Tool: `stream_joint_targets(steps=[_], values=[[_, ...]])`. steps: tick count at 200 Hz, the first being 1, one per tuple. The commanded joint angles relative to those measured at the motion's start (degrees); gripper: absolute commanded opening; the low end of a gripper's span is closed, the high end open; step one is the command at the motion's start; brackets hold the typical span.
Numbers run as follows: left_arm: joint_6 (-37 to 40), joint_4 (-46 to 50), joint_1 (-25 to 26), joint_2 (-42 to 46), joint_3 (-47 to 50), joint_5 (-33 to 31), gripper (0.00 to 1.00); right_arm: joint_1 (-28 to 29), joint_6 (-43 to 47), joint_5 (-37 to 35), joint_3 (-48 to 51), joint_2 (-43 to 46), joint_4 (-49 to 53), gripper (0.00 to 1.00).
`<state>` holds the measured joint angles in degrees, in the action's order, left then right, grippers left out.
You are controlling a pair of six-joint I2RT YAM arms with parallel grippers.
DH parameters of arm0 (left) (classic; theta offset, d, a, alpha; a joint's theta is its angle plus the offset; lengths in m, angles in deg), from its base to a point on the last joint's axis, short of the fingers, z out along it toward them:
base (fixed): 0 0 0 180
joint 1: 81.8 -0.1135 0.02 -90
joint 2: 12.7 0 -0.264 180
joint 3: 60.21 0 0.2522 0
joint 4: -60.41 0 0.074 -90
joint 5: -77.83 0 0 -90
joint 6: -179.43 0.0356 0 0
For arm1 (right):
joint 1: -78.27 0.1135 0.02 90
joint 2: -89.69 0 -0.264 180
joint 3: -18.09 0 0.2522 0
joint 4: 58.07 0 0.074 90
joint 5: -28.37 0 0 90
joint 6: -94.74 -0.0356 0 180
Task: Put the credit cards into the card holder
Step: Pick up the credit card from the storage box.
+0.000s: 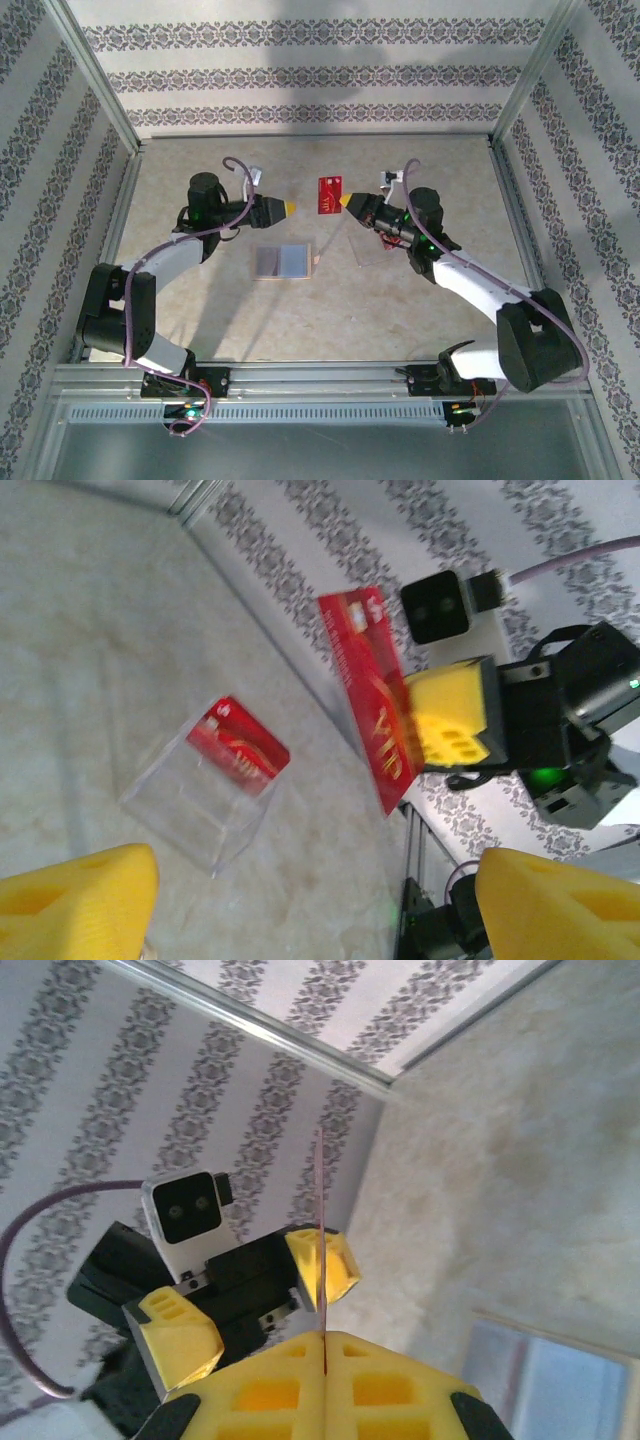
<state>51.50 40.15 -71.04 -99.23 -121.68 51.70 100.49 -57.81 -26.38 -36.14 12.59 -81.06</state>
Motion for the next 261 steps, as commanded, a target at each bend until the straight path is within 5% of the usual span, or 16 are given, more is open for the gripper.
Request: stream_joint_targets(steps=[1,60,110,131,147,165,208,261], values=[[-4.6,-12.7,0.1,0.5,0.2,3.4,0.8,1.7,-4.7,-0.4,0.3,-1.4,-12.1,0.0],[-6.5,-17.7,2.1,-0.5,0.4,5.3,0.72,5.1,-4.5,0.0,-1.1,-3.5,-13.2,0.0],[-7.7,-17.8,3.8,-1.1,0.0,4.2,0.52,7.4,-4.6,-0.4,-0.8,-4.4,-14.1,0.0],[-8.2,-17.2,4.3,-1.3,0.0,3.9,0.32,7.7,-5.2,0.1,-0.8,-4.5,-15.3,0.0],[-7.9,-17.3,4.3,-1.3,-0.2,3.6,0.0,7.8,-4.5,-0.1,-0.3,-3.7,-15.1,0.0],[-7.7,-17.1,4.2,-1.0,-0.6,4.8,0.0,7.4,-3.6,0.3,0.0,-3.1,-14.3,0.0],[-8.3,-17.2,4.2,-0.6,-0.1,5.9,0.0,6.0,0.2,2.7,0.1,-0.9,-10.4,0.38],[-8.2,-15.4,4.3,-0.5,-0.5,5.4,0.0,6.0,2.2,4.6,-3.1,-3.1,-8.1,0.4]])
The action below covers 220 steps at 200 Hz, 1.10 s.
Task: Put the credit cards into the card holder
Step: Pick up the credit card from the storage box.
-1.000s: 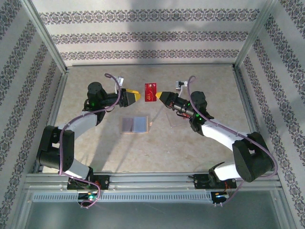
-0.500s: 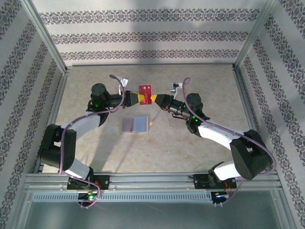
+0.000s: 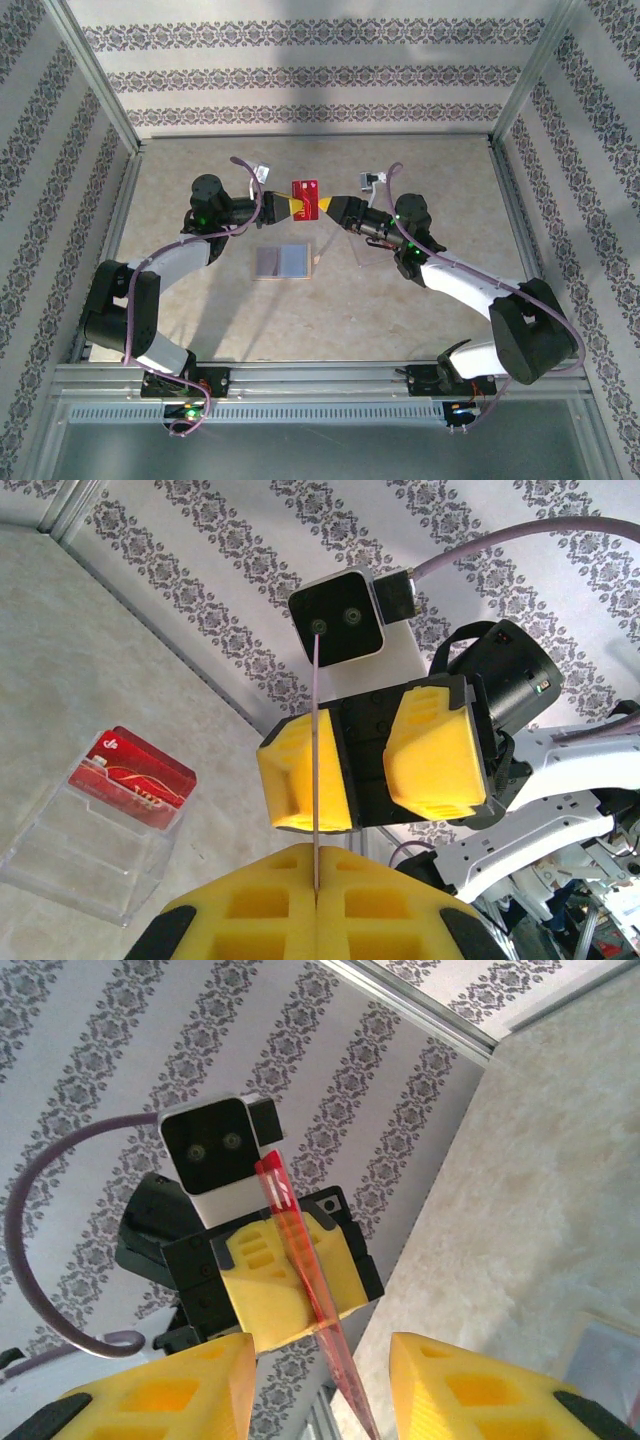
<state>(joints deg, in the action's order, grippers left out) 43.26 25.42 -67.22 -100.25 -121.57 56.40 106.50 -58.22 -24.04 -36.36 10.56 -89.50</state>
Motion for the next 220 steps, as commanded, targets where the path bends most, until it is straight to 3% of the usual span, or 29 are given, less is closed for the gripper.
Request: stream_joint_targets(steps=[1,43,68,102,115,121,137,160,200,211,220], values=[[0.0,-0.6,0.4,0.6,-0.6,0.7,0.0,0.0,2.6,2.2,-2.9,-1.2,0.4,0.4],[-0.9,1.0,0.6,0.6,-0.5,-0.4,0.0,0.8,3.2,2.3,-4.1,-2.8,0.2,0.39],[-0.2,2.4,0.6,0.6,-0.7,-0.8,0.0,1.1,3.1,3.2,-5.1,-4.1,0.2,0.2],[0.5,2.7,0.6,0.6,-0.3,-0.8,0.0,1.1,3.7,3.2,-4.8,-3.9,0.3,0.0],[0.9,3.0,0.6,0.8,-0.4,-0.7,0.0,1.0,3.8,3.0,-4.7,-4.1,0.3,0.0],[0.9,3.2,0.5,1.0,-0.6,-0.5,0.06,0.9,3.7,3.1,-4.7,-4.2,0.4,0.0],[1.6,3.9,-0.4,1.5,-0.8,0.4,0.39,0.4,3.7,3.0,-3.9,-3.8,0.4,0.0],[5.2,7.6,-3.3,3.2,-0.7,1.0,0.48,-0.2,4.1,1.9,-1.6,-3.2,0.5,0.0],[11.4,27.1,-8.9,5.7,-2.0,3.9,0.41,0.8,4.0,0.0,2.0,-2.2,2.3,0.0],[17.1,38.4,-9.8,6.6,-3.0,4.2,0.37,1.5,5.1,-1.2,2.6,-2.0,5.2,0.0],[26.3,52.3,-10.2,7.1,-5.0,2.1,0.36,2.0,5.7,-2.1,3.2,-2.1,6.8,0.0]])
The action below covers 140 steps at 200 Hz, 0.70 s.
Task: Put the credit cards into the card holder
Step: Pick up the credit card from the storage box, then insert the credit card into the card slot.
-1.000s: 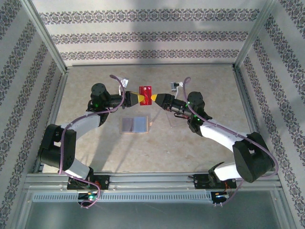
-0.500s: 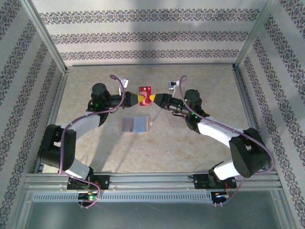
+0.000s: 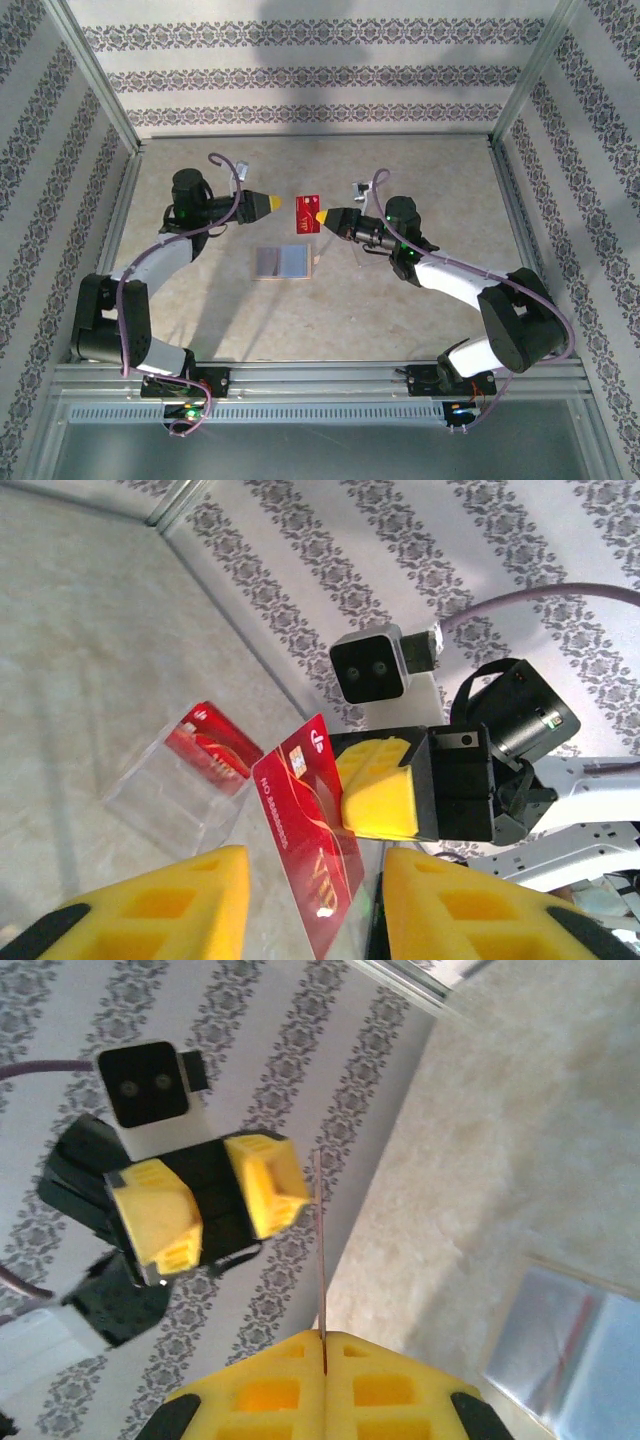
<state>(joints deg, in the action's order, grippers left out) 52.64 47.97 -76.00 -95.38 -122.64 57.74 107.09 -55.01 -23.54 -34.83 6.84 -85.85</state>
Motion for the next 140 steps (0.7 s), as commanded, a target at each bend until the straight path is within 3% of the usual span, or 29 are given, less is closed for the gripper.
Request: stream_joint_targets(steps=[1,12,31,48,74,112,140], values=[[18.1,31.6,-1.4,2.3,-4.3,0.2,0.36,1.4,2.6,-2.7,1.7,1.6,3.2,0.0],[29.3,47.4,-1.4,2.1,-7.3,-6.4,0.36,2.2,2.3,-4.0,2.8,1.2,3.9,0.0],[38.2,57.3,-1.4,1.6,-8.6,-16.6,0.28,3.8,2.0,-5.6,4.4,-0.4,3.8,0.0],[41.1,57.2,-1.4,1.3,-6.1,-22.8,0.12,5.2,2.1,-6.2,4.3,-3.6,3.4,0.0],[45.4,59.3,-1.2,-2.2,-4.7,-26.2,0.0,7.6,-1.5,-5.1,3.2,-11.0,-3.1,0.0],[46.3,60.4,-1.1,-7.8,-6.9,-29.1,0.0,10.0,-6.7,-3.4,1.2,-21.2,-12.8,0.0],[46.5,59.0,-0.2,-9.7,-6.0,-30.8,0.0,10.5,-6.2,-4.3,1.4,-22.1,-11.7,0.0]])
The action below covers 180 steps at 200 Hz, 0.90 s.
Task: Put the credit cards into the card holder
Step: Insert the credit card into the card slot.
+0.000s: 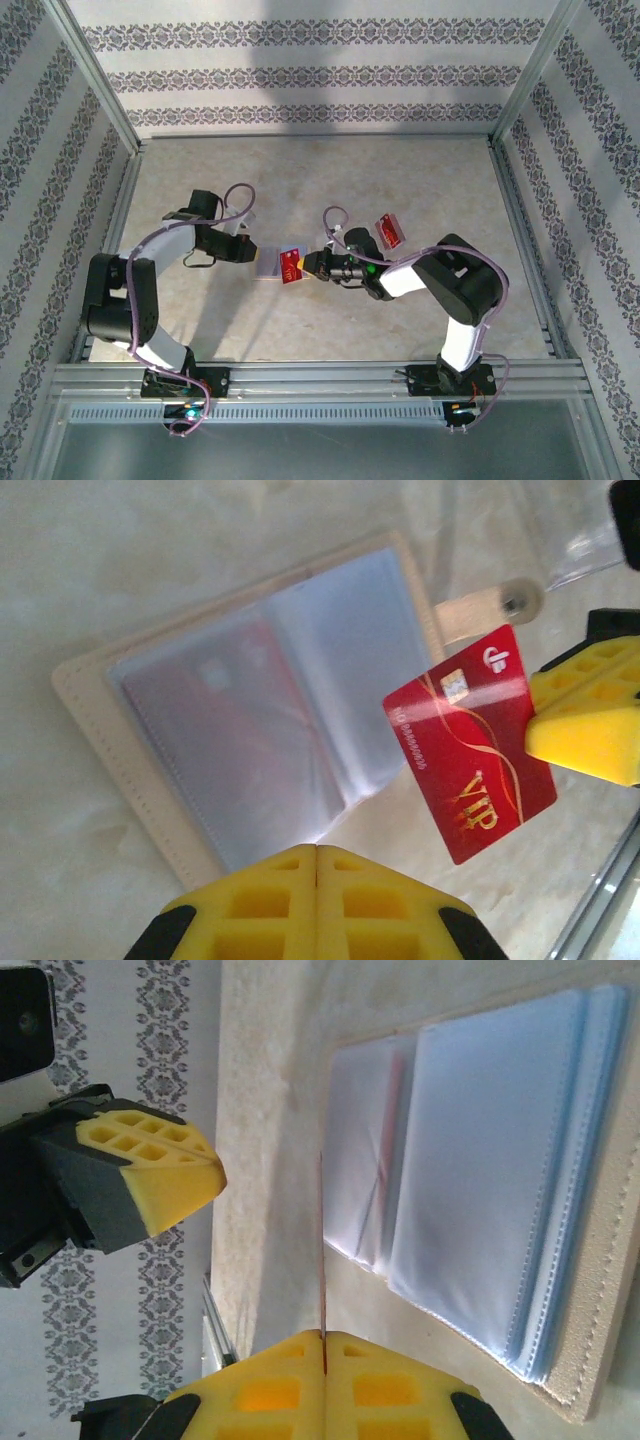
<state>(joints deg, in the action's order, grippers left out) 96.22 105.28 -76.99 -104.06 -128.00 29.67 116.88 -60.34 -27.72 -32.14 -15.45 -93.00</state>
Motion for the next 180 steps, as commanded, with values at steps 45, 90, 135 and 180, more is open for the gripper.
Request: stream_joint_targets(steps=[45,90,135,180], values=[[2.7,-0.5,2.9,-3.0,0.4,-4.7,0.0,1.1,0.0,0.1,-1.0,-0.4,-1.2,0.0],[2.5,-1.5,2.9,-5.0,0.6,-5.9,0.0,1.5,-1.2,0.0,-1.3,-3.0,-2.4,0.0],[2.4,-0.2,3.1,-9.3,-1.2,-6.5,0.0,1.5,-1.7,0.7,-1.6,-4.7,-2.8,0.0],[2.8,-0.9,3.1,-9.6,-0.5,-7.5,0.0,1.9,-1.5,0.9,-2.0,-5.6,-3.2,0.0]])
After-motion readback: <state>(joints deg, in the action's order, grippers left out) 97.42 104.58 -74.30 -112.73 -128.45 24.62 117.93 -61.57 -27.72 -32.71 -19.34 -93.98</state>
